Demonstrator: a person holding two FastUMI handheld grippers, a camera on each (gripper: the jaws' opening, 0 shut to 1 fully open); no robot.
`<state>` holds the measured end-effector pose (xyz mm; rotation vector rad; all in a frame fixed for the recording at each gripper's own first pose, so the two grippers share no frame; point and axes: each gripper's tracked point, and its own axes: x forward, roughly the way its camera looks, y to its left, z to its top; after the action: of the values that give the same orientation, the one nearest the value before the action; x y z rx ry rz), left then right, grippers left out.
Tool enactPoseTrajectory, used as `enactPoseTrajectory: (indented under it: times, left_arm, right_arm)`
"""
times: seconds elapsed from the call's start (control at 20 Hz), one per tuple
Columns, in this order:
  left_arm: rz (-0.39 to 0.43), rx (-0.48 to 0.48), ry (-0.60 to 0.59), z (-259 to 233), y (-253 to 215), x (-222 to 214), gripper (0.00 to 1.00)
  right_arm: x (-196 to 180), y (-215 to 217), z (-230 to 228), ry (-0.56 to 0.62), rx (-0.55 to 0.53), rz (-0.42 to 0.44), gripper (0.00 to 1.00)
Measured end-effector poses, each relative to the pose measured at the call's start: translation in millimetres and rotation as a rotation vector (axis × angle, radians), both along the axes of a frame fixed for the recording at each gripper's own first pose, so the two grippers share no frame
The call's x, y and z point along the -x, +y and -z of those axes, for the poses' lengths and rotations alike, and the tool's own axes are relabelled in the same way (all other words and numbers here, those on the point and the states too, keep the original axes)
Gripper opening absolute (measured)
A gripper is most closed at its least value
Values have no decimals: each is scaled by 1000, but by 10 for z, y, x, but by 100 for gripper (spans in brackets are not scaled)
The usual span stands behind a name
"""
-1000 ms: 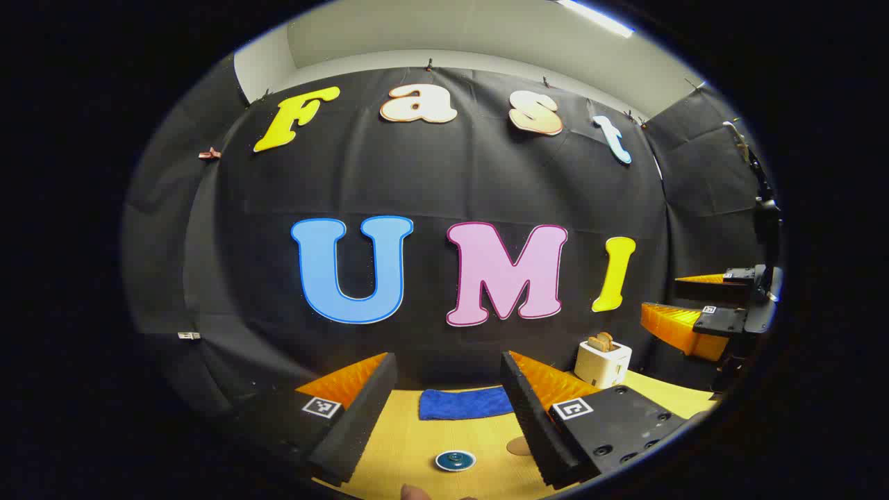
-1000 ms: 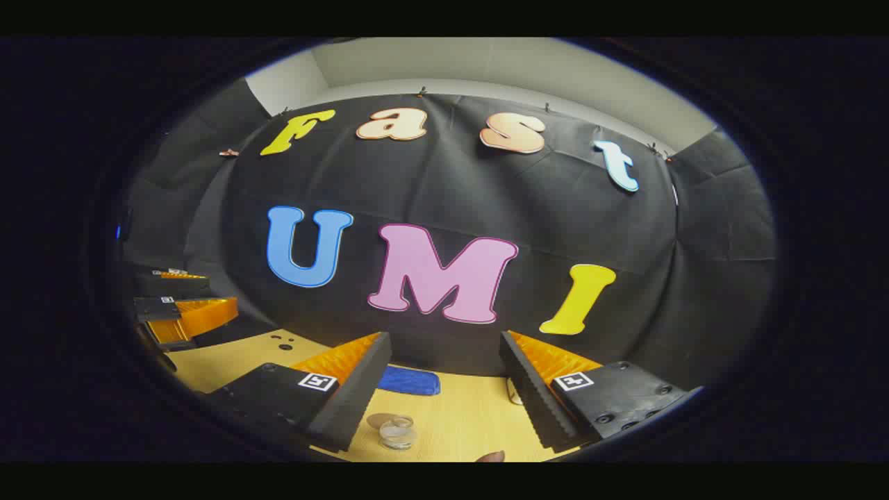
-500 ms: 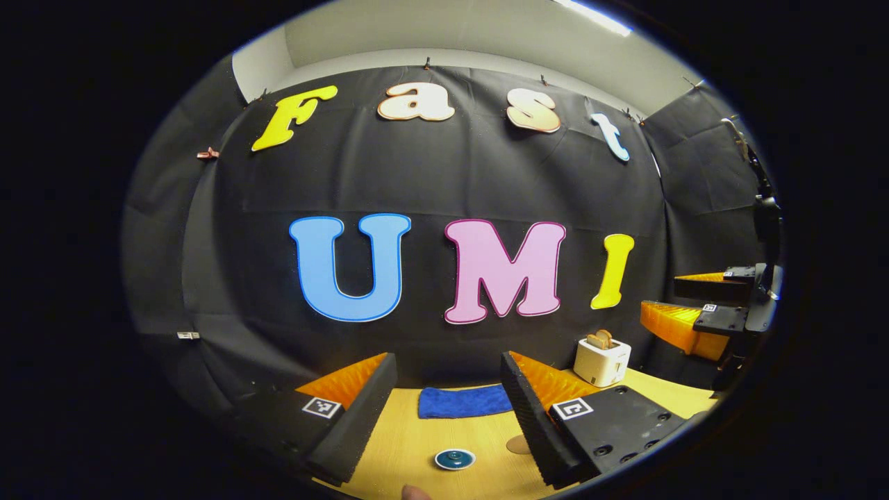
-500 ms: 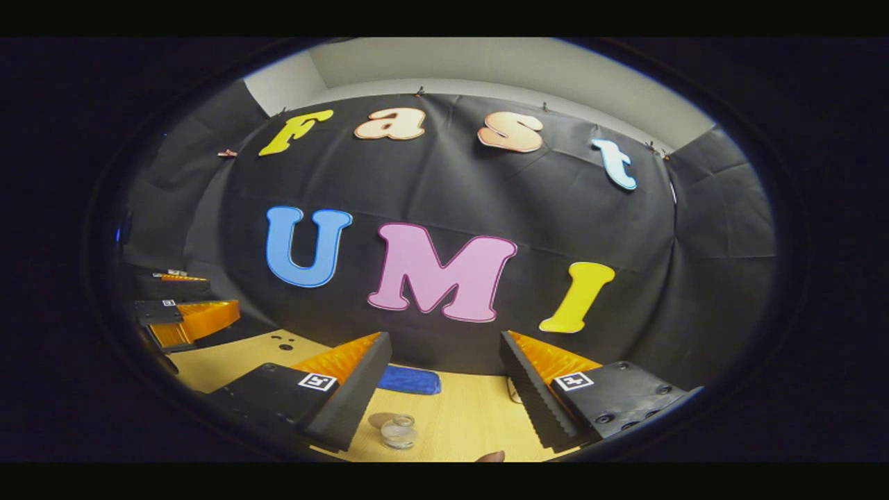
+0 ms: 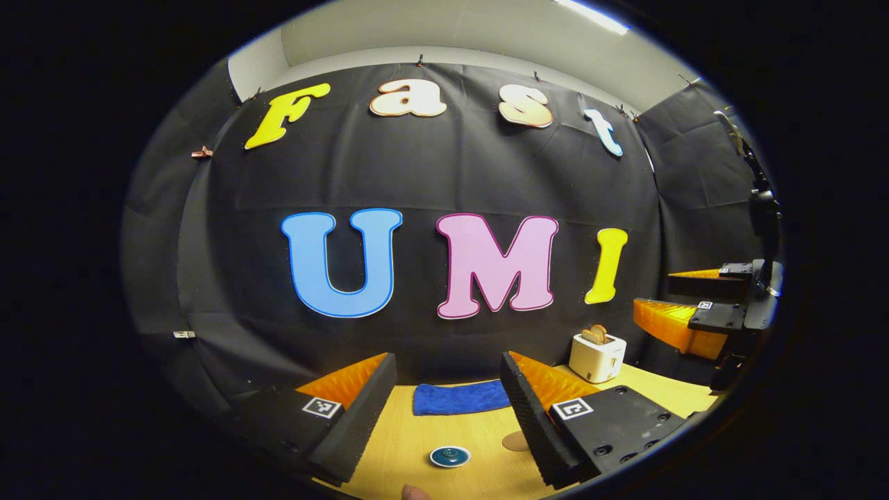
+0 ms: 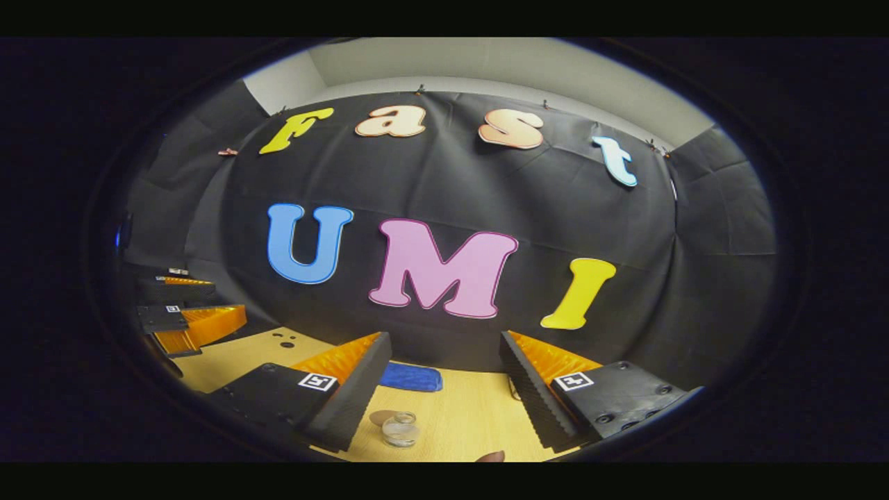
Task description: Open the teacup lid with one hand, grasp the water bottle and pour water into the teacup with the other hand; after pouring, place the water bottle on the coaster and then close the teacup lid.
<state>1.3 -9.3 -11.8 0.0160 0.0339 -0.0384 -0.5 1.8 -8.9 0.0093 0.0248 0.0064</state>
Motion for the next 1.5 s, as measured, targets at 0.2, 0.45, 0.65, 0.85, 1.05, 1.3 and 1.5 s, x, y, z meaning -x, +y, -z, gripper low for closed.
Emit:
enactPoseTrajectory:
  times: [0.2,0.45,0.65,0.85,1.05,1.3,1.5]
  left_arm:
    - [4,-8,24,223,-43,-79,95]
    - [26,-36,115,1113,-136,-216,95]
    - [40,-73,177,2014,-180,-440,94]
    - [17,-81,252,2773,-144,-744,89]
    - [-49,-40,310,3284,-25,-945,72]
    - [-42,-62,316,3539,-24,-1031,66]
    - [-16,-83,294,3541,-84,-1068,39]
  right_arm:
    - [18,49,257,33,-4,-15,96]
    - [-10,133,795,119,-12,-47,98]
    - [23,237,1209,162,-20,-70,96]
    - [127,316,1549,221,-14,-75,96]
    - [212,368,1772,263,-2,-85,98]
    - [212,453,2141,301,-17,-98,98]
    - [241,614,2654,345,-70,-106,98]
